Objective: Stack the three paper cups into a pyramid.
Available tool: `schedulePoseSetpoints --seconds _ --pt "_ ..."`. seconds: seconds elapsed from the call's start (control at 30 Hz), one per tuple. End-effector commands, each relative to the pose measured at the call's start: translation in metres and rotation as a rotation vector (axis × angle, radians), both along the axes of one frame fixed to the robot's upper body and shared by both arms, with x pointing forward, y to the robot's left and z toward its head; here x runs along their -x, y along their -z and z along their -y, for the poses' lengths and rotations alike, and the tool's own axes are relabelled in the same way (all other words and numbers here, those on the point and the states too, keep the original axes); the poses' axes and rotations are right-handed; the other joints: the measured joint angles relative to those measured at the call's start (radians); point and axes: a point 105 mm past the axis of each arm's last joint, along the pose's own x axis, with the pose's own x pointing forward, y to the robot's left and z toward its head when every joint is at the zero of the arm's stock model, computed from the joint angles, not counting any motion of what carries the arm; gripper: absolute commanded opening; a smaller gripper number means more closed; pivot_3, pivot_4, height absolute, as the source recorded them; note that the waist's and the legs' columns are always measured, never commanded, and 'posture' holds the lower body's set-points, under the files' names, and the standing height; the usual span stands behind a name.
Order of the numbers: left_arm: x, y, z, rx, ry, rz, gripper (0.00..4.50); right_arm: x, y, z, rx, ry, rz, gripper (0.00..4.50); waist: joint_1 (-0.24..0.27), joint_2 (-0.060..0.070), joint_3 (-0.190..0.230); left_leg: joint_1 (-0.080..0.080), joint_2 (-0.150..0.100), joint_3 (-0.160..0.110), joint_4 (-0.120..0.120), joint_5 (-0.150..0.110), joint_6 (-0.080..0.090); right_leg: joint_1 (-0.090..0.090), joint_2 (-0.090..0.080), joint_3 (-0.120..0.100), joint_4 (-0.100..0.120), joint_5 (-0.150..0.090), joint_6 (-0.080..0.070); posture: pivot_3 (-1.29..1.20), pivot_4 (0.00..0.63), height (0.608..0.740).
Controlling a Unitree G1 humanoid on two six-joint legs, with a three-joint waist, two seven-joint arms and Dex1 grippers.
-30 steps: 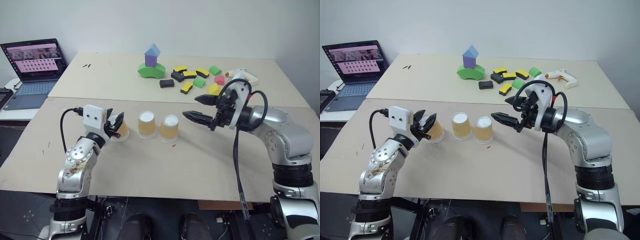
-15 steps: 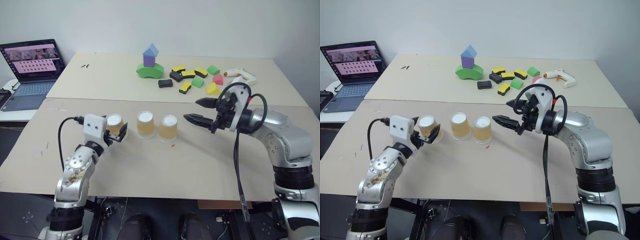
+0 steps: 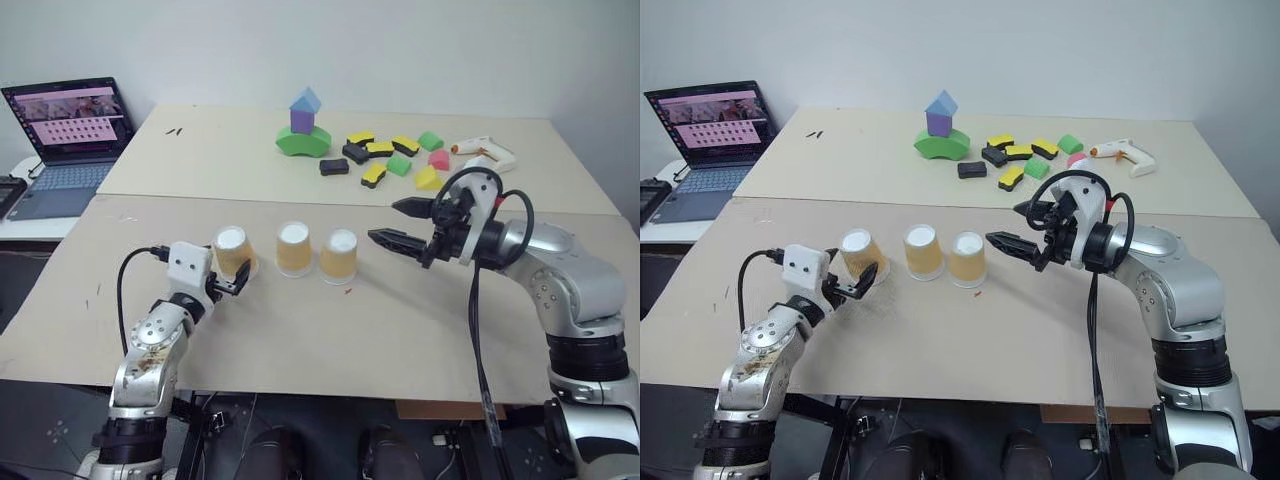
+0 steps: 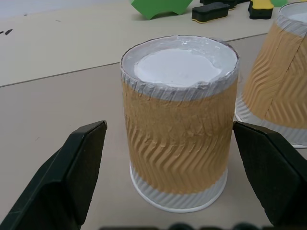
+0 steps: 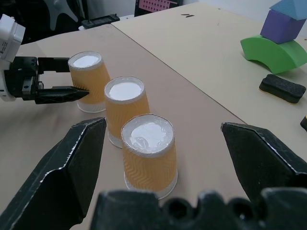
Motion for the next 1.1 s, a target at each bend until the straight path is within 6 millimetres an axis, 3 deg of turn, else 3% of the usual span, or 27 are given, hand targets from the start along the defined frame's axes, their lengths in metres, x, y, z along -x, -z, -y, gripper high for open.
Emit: schedulePoseSetpoints --seconds 0.03,0.2,0.5,0.7,0.9,1.0,1.1 --pt "-0.011 -0.017 0.009 -0.021 0.061 0.061 4.47 0.005 -0.017 0.001 -0.007 -0.004 0.075 4.5 0.0 0.0 0.0 0.0 0.0 0.0 0.0 0.0 0.0 0.0 0.0 0.0 0.0 0.0 0.0 0.0 0.15 0.691" --pt "-0.021 -0.031 0.02 -0.022 0.116 0.093 4.47 0.004 -0.016 0.003 -0.002 0.002 0.077 4.5 -0.002 0.0 0.0 0.0 0.0 0.0 -0.001 0.0 0.0 0.0 0.001 0.0 -0.001 0.0 0.0 0.0 0.15 0.691" --pt "-0.019 -0.037 0.027 -0.017 0.134 0.11 4.47 0.005 -0.015 0.003 0.005 0.009 0.077 4.5 -0.011 0.0 0.0 -0.001 0.0 0.0 0.0 0.0 0.0 0.0 0.001 0.0 -0.001 0.0 0.0 0.0 0.15 0.691" --pt "-0.019 -0.04 0.02 -0.03 0.104 0.115 2.66 0.003 -0.013 0.004 0.009 0.017 0.073 4.5 -0.011 0.0 0.0 -0.001 0.0 0.0 -0.001 0.0 0.0 0.0 0.001 0.0 -0.001 0.0 0.0 0.0 0.15 0.691" --pt "-0.023 -0.044 0.015 -0.034 0.097 0.117 2.66 0.001 -0.008 0.003 0.017 0.028 0.062 4.5 -0.011 0.0 0.0 -0.001 0.0 0.0 0.0 0.0 0.0 0.0 0.001 0.0 -0.001 0.0 0.0 0.0 0.15 0.691" --pt "-0.033 -0.063 0.011 -0.027 0.105 0.151 2.66 0.0 -0.005 0.003 0.026 0.038 0.06 4.5 -0.008 -0.001 0.0 -0.001 0.0 0.0 0.0 0.0 0.0 0.0 0.001 0.0 -0.001 0.0 0.0 0.0 0.15 0.691" --pt "-0.051 -0.111 0.009 -0.032 0.177 0.222 2.66 -0.003 -0.003 0.004 0.025 0.06 0.059 4.5 -0.005 -0.002 0.001 -0.001 0.0 0.0 0.0 0.0 0.0 0.0 0.002 -0.001 0.0 0.0 0.0 0.0 0.15 0.691"
